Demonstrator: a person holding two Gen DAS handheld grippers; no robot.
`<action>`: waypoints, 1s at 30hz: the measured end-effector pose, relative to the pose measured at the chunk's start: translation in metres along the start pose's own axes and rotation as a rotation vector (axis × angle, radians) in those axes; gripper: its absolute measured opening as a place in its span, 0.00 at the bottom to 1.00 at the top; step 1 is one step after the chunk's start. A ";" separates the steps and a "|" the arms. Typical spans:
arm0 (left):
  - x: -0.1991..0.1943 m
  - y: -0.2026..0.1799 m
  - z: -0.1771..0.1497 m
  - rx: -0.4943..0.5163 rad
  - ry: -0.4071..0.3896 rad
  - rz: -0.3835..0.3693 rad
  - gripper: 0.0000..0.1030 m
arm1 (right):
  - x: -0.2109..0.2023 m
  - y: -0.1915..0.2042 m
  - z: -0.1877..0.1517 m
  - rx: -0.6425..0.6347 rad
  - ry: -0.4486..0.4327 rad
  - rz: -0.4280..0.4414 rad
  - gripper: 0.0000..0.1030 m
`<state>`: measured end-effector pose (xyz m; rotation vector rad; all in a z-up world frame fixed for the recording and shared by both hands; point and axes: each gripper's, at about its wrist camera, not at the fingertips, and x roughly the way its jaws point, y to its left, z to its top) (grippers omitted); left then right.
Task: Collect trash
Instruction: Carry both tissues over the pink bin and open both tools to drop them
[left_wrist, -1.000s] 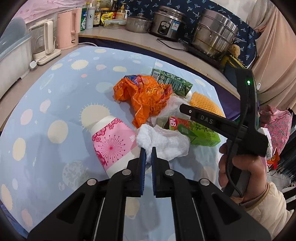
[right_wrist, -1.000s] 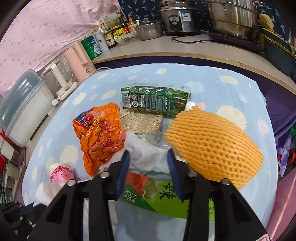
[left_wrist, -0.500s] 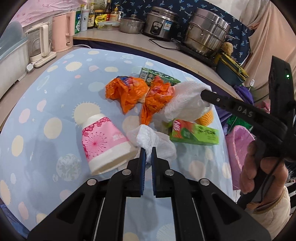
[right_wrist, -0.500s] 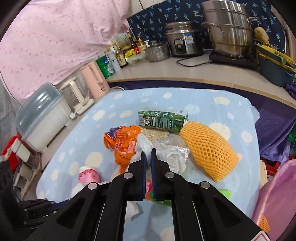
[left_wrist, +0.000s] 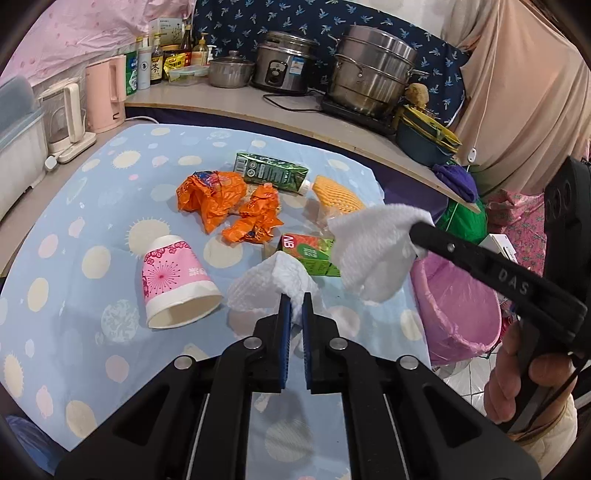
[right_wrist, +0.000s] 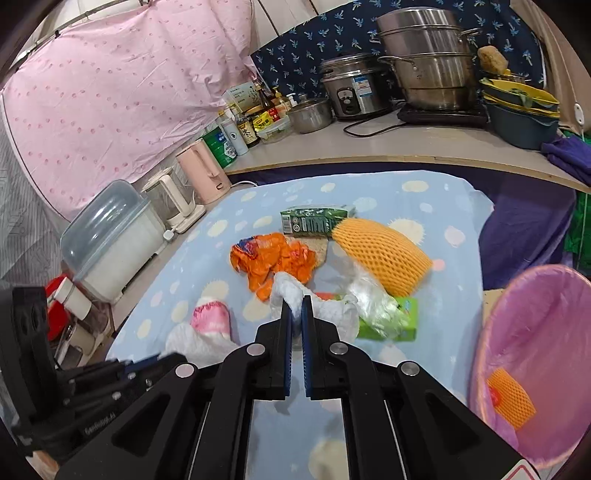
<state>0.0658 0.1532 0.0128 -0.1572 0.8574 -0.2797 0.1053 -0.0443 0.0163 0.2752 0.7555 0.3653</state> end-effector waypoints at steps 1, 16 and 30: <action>-0.002 -0.003 -0.001 0.003 -0.002 -0.004 0.05 | -0.006 -0.002 -0.003 0.005 -0.002 0.000 0.05; -0.018 -0.049 0.000 0.085 -0.037 -0.038 0.05 | -0.089 -0.047 0.003 0.083 -0.173 -0.084 0.05; -0.004 -0.134 0.020 0.244 -0.065 -0.146 0.05 | -0.127 -0.125 -0.019 0.205 -0.225 -0.253 0.05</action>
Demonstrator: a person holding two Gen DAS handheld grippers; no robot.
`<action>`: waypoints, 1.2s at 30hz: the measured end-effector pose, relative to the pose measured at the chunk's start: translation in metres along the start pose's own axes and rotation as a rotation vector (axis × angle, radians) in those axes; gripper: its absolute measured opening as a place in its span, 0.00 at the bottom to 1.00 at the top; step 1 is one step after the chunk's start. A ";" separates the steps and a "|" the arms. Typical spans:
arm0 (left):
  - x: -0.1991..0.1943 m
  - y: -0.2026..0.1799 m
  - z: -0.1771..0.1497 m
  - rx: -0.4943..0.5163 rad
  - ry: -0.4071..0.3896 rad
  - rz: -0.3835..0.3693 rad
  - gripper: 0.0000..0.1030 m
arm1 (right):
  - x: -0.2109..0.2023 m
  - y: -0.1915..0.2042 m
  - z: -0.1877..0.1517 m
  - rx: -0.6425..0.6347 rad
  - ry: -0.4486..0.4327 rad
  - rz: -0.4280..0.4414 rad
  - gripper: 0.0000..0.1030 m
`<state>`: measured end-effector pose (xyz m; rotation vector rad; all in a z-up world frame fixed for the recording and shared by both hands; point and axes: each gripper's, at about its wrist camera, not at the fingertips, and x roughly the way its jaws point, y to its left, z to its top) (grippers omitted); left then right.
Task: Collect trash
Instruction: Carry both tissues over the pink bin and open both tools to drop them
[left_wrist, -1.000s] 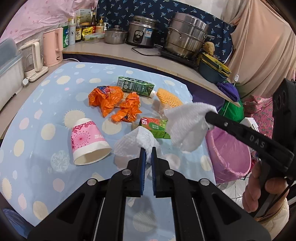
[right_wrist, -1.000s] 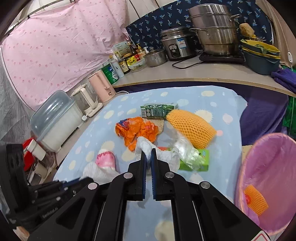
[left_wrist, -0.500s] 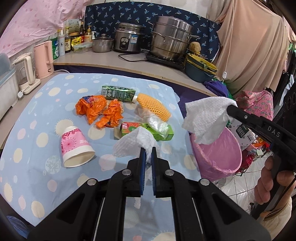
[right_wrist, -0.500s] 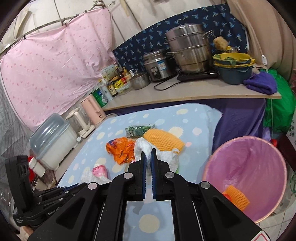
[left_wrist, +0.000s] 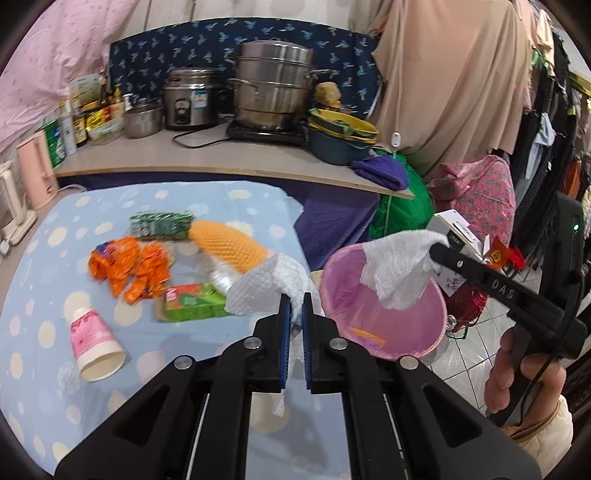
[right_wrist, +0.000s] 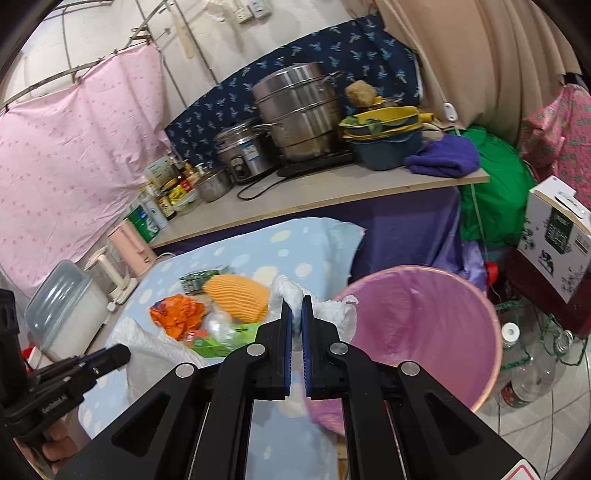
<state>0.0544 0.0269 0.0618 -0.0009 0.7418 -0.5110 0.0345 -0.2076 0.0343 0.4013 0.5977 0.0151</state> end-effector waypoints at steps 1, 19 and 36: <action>0.004 -0.007 0.003 0.010 0.000 -0.011 0.05 | -0.001 -0.008 -0.001 0.014 -0.002 -0.014 0.05; 0.102 -0.098 0.020 0.136 0.093 -0.157 0.06 | 0.015 -0.090 -0.018 0.153 0.050 -0.159 0.11; 0.108 -0.087 0.021 0.112 0.074 -0.095 0.53 | 0.013 -0.080 -0.006 0.128 0.020 -0.134 0.26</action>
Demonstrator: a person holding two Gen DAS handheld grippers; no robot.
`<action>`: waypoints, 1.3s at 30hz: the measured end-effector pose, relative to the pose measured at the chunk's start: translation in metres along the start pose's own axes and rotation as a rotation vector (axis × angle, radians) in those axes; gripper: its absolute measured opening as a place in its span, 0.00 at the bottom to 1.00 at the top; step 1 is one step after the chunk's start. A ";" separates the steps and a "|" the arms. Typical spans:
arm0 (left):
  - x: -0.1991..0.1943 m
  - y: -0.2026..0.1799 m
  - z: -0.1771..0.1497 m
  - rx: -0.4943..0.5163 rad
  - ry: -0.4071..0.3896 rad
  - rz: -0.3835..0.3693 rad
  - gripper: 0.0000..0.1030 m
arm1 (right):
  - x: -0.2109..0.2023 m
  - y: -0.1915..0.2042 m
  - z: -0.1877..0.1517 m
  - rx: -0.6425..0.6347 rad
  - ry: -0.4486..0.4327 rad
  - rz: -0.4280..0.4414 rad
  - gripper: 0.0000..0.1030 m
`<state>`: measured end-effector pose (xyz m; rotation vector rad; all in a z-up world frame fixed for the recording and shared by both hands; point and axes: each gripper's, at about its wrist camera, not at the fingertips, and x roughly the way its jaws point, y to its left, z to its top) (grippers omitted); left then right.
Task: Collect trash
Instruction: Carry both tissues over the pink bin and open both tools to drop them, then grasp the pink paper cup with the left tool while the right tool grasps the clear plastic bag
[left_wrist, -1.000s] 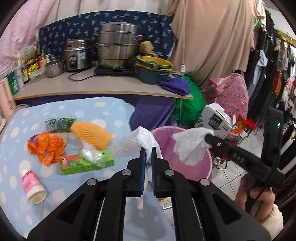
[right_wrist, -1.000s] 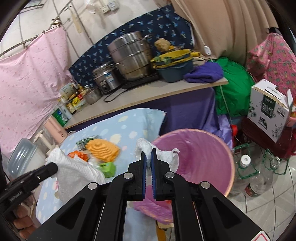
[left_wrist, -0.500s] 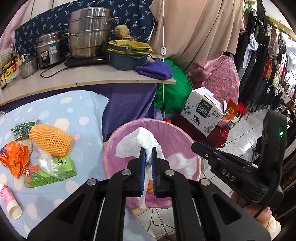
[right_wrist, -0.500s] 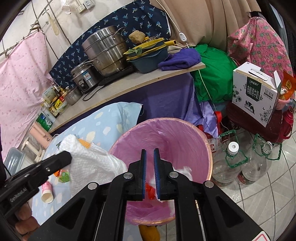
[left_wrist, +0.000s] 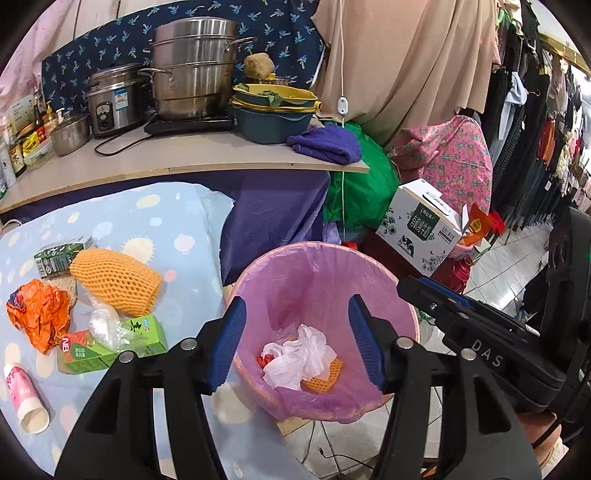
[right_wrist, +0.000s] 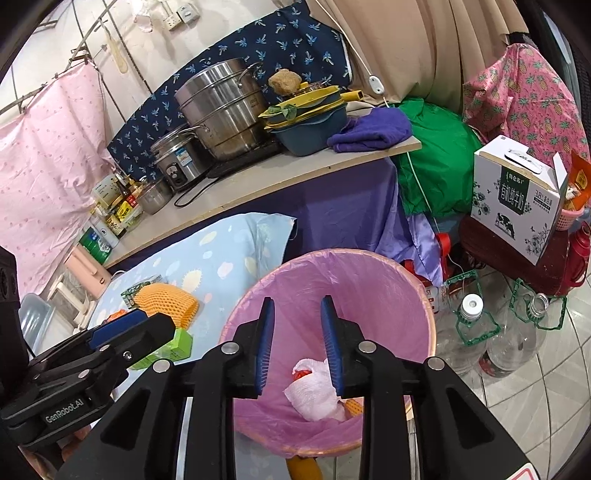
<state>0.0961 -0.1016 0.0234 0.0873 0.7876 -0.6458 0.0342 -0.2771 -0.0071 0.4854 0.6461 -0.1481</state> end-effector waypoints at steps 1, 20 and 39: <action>-0.001 0.002 0.000 -0.006 0.000 0.005 0.53 | 0.000 0.003 0.000 -0.005 0.001 0.004 0.26; -0.051 0.106 -0.036 -0.255 -0.007 0.227 0.66 | 0.012 0.076 -0.015 -0.129 0.051 0.089 0.32; -0.109 0.274 -0.123 -0.635 0.056 0.520 0.90 | 0.080 0.200 -0.062 -0.307 0.187 0.217 0.49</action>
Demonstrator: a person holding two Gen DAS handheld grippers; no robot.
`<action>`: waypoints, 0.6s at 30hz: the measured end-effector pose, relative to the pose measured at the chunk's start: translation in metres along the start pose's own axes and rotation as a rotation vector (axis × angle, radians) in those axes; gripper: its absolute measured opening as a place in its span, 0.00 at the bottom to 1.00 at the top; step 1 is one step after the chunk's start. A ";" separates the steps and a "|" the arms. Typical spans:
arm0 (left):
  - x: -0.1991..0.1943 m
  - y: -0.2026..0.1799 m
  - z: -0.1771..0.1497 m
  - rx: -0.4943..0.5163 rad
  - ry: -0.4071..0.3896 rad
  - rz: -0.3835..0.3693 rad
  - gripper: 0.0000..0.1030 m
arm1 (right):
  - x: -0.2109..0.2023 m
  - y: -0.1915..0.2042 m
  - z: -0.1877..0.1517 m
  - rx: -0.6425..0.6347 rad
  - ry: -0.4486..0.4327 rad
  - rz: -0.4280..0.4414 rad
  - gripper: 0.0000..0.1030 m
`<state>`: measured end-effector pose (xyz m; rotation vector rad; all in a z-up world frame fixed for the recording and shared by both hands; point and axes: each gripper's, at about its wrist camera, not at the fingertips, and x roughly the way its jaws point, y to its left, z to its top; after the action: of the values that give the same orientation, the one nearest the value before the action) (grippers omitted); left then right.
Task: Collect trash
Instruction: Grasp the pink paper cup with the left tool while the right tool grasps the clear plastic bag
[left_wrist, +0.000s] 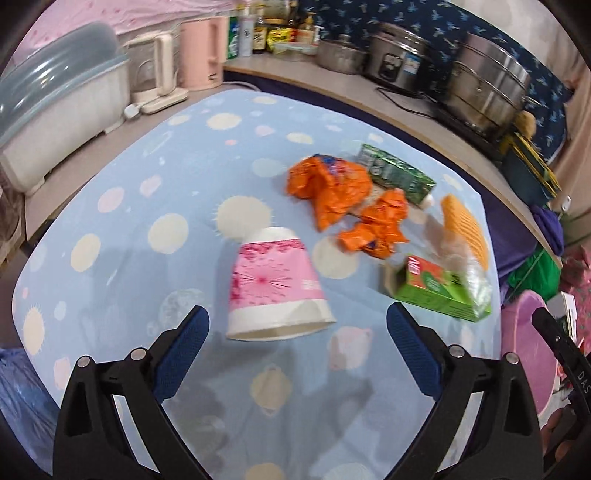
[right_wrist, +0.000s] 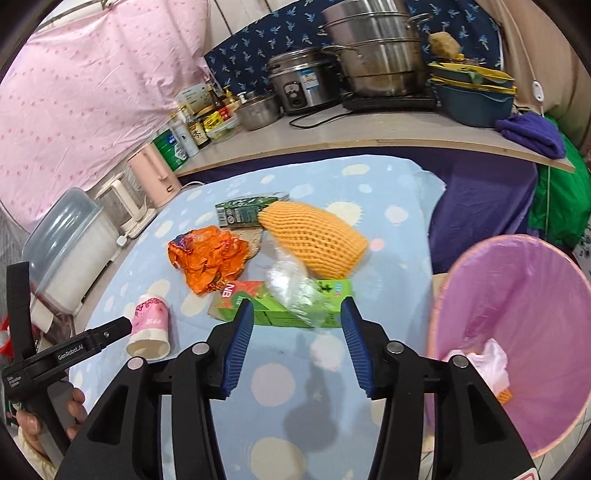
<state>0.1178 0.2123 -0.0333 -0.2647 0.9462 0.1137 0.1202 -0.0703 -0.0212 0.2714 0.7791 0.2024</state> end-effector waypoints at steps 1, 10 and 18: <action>0.003 0.005 0.001 -0.013 0.007 -0.002 0.90 | 0.004 0.003 0.001 -0.004 0.001 0.002 0.50; 0.037 0.029 0.008 -0.097 0.081 -0.042 0.90 | 0.042 0.023 0.011 -0.049 0.036 -0.004 0.55; 0.055 0.029 0.010 -0.106 0.102 -0.071 0.88 | 0.074 0.027 0.015 -0.068 0.071 -0.029 0.56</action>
<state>0.1514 0.2421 -0.0775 -0.4045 1.0320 0.0860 0.1808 -0.0268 -0.0517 0.1894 0.8444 0.2119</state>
